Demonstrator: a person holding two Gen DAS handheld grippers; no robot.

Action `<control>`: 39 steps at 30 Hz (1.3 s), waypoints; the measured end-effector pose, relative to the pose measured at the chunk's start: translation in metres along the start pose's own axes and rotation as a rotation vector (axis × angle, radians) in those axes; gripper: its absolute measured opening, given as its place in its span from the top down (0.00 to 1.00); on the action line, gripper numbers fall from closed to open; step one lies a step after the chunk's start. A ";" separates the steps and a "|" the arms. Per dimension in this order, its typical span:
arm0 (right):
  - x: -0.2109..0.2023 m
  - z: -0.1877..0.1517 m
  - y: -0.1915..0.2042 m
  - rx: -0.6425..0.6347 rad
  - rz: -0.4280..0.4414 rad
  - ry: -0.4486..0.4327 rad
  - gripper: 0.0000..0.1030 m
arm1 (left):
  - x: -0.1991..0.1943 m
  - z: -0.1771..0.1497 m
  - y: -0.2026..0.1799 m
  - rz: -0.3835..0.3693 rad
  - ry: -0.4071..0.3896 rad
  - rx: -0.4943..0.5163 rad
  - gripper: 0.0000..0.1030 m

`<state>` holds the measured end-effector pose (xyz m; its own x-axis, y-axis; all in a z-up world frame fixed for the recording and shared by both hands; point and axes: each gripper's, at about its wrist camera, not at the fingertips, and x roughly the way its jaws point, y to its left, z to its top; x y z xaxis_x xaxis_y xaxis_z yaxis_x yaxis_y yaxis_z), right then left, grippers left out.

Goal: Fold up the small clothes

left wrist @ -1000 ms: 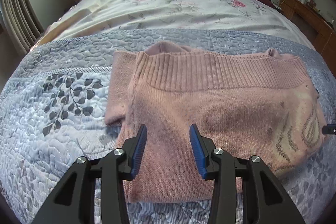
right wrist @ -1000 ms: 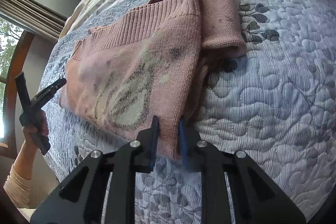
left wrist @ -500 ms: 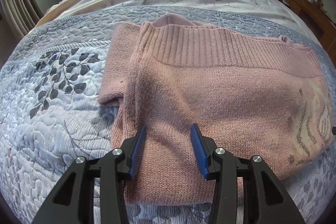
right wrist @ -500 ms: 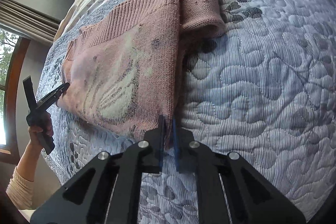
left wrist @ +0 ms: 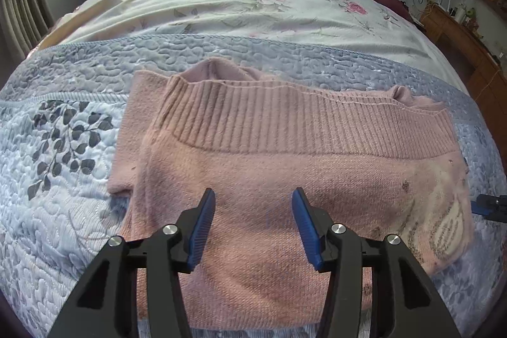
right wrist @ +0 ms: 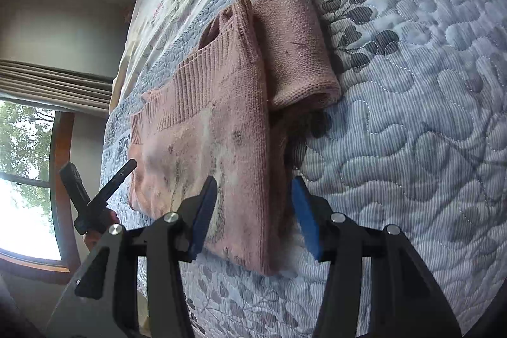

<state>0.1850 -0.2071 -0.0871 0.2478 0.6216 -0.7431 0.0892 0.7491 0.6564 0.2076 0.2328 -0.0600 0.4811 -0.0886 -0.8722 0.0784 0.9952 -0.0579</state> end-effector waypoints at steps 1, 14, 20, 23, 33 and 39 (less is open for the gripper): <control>0.004 0.001 -0.002 0.010 0.008 0.002 0.52 | 0.004 0.002 -0.002 -0.003 0.007 0.001 0.51; 0.041 0.021 -0.018 0.134 0.213 0.014 0.77 | 0.034 0.003 0.001 -0.004 0.042 0.009 0.47; 0.045 0.019 -0.018 0.136 0.177 -0.002 0.83 | 0.038 0.002 0.009 -0.032 0.045 -0.019 0.44; 0.041 0.015 -0.022 0.136 0.168 -0.008 0.83 | 0.038 0.001 0.009 -0.030 0.043 -0.017 0.43; 0.045 0.010 -0.006 0.147 0.139 -0.017 0.83 | 0.039 0.001 0.009 -0.030 0.045 -0.016 0.41; 0.023 0.022 0.065 -0.022 0.050 -0.045 0.85 | 0.015 -0.001 0.021 -0.104 0.034 -0.045 0.43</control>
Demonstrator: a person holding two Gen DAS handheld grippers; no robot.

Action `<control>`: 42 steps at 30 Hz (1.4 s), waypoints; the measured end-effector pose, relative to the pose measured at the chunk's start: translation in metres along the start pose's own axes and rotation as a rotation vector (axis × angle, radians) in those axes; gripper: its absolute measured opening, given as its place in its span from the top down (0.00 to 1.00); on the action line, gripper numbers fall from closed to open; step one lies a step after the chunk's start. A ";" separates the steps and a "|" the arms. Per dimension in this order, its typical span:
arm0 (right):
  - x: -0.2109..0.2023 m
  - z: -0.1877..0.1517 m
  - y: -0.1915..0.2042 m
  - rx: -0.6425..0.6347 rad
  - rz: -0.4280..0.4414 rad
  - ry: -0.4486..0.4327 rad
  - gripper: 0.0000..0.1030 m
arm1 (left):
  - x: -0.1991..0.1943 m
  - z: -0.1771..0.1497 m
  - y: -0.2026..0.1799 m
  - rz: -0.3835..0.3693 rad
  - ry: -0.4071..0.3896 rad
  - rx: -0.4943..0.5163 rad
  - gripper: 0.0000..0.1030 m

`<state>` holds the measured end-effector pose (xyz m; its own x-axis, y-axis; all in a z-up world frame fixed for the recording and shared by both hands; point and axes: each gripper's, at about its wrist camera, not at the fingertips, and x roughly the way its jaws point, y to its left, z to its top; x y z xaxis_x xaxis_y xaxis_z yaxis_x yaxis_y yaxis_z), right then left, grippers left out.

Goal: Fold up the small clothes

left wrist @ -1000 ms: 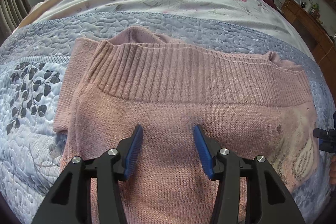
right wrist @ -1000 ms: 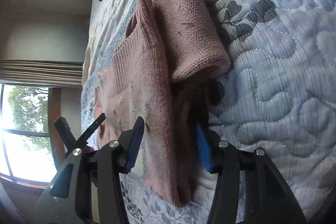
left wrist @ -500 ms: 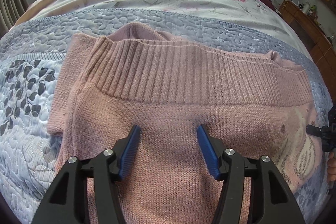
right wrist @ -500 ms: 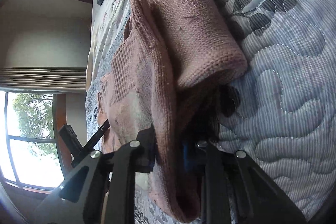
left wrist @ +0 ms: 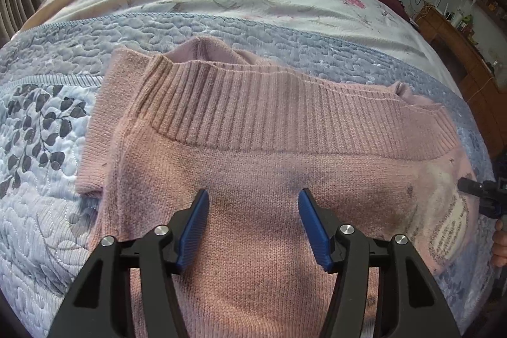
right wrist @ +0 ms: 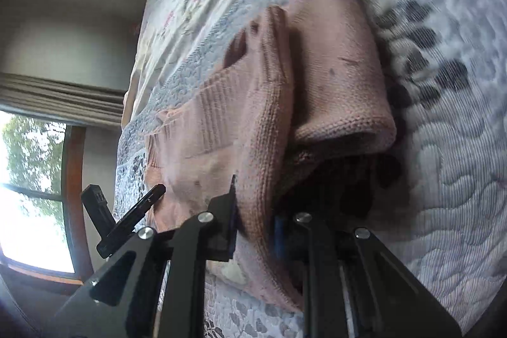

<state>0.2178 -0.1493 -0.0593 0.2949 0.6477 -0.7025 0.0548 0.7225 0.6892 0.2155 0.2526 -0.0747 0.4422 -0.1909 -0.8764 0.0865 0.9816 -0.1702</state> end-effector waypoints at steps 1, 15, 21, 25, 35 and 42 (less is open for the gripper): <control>0.000 0.003 0.021 -0.054 -0.017 0.002 0.85 | -0.004 -0.001 0.002 -0.003 -0.005 0.005 0.43; 0.117 -0.014 0.198 -0.523 -0.234 0.201 0.84 | -0.037 -0.005 0.045 -0.032 -0.047 -0.058 0.43; 0.154 -0.025 0.177 -0.490 -0.226 0.263 0.80 | -0.037 -0.003 0.054 -0.083 -0.042 -0.116 0.43; 0.165 -0.028 0.165 -0.437 -0.188 0.278 0.77 | -0.035 -0.001 0.051 -0.147 -0.027 -0.148 0.43; 0.106 -0.019 0.170 -0.360 -0.012 0.245 0.40 | -0.021 0.010 0.029 -0.287 0.007 -0.226 0.43; 0.049 0.004 0.145 -0.265 0.039 0.148 0.37 | 0.002 0.022 0.007 -0.364 0.046 -0.273 0.43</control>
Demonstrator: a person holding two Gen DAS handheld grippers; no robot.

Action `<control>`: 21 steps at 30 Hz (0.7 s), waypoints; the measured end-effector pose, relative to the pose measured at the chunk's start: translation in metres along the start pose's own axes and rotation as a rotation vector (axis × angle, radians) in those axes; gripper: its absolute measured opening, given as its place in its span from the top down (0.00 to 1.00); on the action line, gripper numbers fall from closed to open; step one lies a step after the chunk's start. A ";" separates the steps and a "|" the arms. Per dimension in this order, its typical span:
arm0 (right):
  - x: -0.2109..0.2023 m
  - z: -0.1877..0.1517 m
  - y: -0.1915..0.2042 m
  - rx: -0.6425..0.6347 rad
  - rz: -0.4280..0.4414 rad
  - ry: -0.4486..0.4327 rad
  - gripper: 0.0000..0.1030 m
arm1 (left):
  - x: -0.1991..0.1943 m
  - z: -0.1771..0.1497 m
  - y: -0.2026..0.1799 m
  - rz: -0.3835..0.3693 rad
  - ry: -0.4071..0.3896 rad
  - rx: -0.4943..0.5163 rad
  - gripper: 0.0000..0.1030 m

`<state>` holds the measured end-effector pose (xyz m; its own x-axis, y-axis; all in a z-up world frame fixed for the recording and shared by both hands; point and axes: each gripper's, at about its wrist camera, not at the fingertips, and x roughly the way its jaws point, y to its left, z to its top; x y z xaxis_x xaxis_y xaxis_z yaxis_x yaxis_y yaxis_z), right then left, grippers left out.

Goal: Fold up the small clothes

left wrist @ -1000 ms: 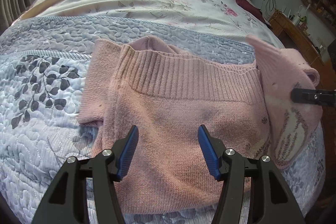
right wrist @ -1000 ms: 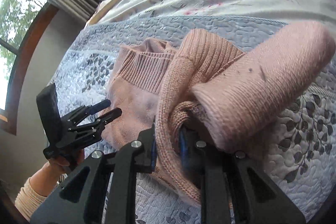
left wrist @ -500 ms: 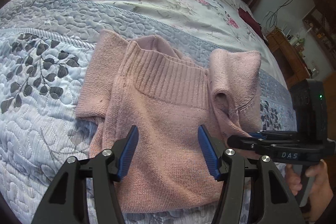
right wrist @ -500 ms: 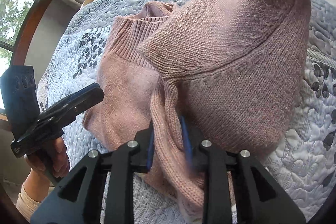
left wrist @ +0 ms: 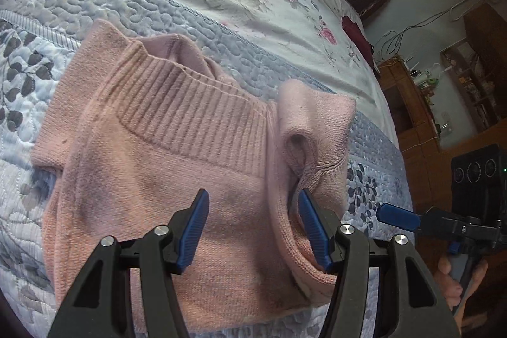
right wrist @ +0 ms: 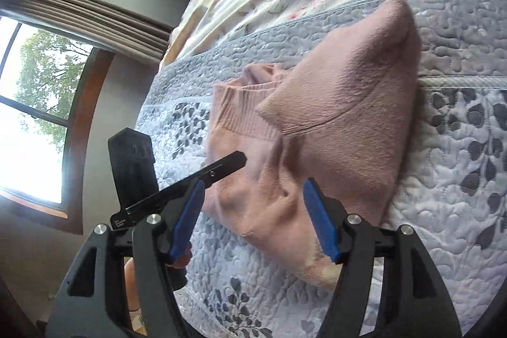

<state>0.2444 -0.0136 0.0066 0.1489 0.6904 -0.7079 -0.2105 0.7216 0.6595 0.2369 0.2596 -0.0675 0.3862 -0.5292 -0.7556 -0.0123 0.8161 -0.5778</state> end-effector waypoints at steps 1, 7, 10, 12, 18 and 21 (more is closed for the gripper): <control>-0.005 0.000 -0.007 0.007 -0.032 -0.009 0.36 | 0.005 0.001 -0.001 -0.004 0.007 -0.008 0.43; -0.014 -0.021 -0.056 0.053 -0.119 -0.013 0.36 | 0.026 0.011 -0.009 -0.058 0.007 -0.042 0.43; -0.010 -0.034 -0.074 0.074 -0.127 0.000 0.36 | 0.038 0.013 -0.018 -0.069 0.021 -0.035 0.44; -0.007 -0.040 -0.083 0.083 -0.129 0.008 0.36 | 0.046 0.014 -0.025 -0.059 0.027 -0.018 0.44; -0.003 -0.055 -0.100 0.099 -0.139 0.013 0.36 | 0.063 0.017 -0.039 -0.038 0.036 0.005 0.45; -0.004 -0.062 -0.109 0.102 -0.150 0.016 0.36 | 0.062 0.017 -0.042 -0.026 0.026 0.008 0.60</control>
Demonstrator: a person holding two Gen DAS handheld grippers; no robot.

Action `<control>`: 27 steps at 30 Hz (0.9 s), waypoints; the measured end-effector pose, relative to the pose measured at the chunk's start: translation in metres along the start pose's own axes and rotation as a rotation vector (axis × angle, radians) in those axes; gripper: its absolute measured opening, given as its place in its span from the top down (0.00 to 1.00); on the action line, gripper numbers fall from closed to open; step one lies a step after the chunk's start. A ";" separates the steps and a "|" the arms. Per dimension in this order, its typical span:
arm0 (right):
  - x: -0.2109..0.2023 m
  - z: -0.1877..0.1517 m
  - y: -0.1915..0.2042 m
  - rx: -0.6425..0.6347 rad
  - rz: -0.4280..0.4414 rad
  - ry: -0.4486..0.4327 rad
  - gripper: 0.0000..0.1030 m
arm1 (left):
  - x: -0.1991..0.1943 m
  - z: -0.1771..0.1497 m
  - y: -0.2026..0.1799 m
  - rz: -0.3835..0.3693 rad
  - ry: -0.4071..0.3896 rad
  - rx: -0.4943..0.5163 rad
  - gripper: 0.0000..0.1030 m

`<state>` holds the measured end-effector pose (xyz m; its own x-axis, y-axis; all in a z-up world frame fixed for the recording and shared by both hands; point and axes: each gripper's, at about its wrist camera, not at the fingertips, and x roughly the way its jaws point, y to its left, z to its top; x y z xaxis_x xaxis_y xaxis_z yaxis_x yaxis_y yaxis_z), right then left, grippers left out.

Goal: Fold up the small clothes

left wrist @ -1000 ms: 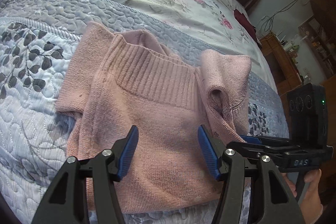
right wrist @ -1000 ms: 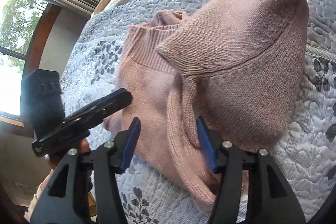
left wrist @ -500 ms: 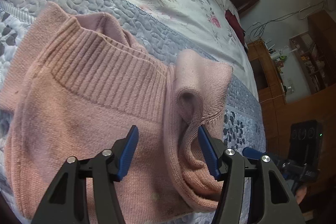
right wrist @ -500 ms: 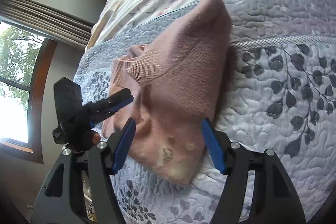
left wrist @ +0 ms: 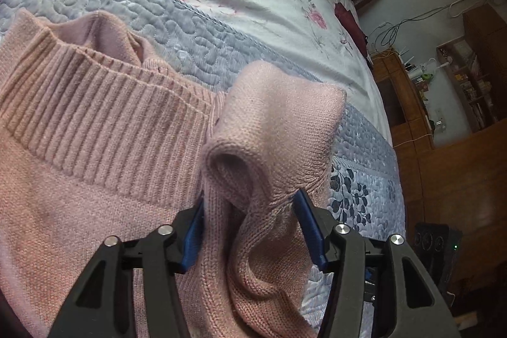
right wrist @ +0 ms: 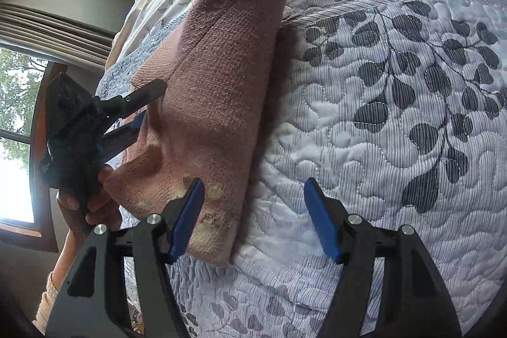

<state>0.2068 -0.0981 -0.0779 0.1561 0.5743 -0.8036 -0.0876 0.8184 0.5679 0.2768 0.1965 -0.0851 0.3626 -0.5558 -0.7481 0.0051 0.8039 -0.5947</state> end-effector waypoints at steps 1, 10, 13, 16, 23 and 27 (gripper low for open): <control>0.001 -0.002 -0.002 0.003 -0.002 0.002 0.36 | -0.001 0.000 -0.002 0.013 -0.008 0.007 0.67; 0.003 -0.013 -0.010 0.029 -0.006 0.000 0.36 | -0.048 -0.006 -0.008 -0.036 -0.124 0.004 0.80; 0.000 -0.017 -0.017 0.033 -0.001 0.002 0.36 | -0.074 -0.004 -0.004 -0.037 -0.173 0.013 0.80; 0.004 -0.024 -0.018 0.031 -0.002 0.005 0.36 | -0.103 -0.001 0.008 -0.015 -0.214 0.031 0.80; 0.016 -0.031 -0.005 0.017 0.014 0.023 0.35 | -0.148 0.011 0.063 0.064 -0.262 -0.018 0.80; 0.028 -0.035 0.012 -0.013 0.020 0.053 0.35 | -0.165 0.013 0.103 0.073 -0.282 -0.088 0.80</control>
<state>0.1757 -0.0715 -0.0994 0.1021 0.5902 -0.8008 -0.1028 0.8069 0.5816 0.2297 0.3742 -0.0192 0.6035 -0.4065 -0.6859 -0.1072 0.8111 -0.5750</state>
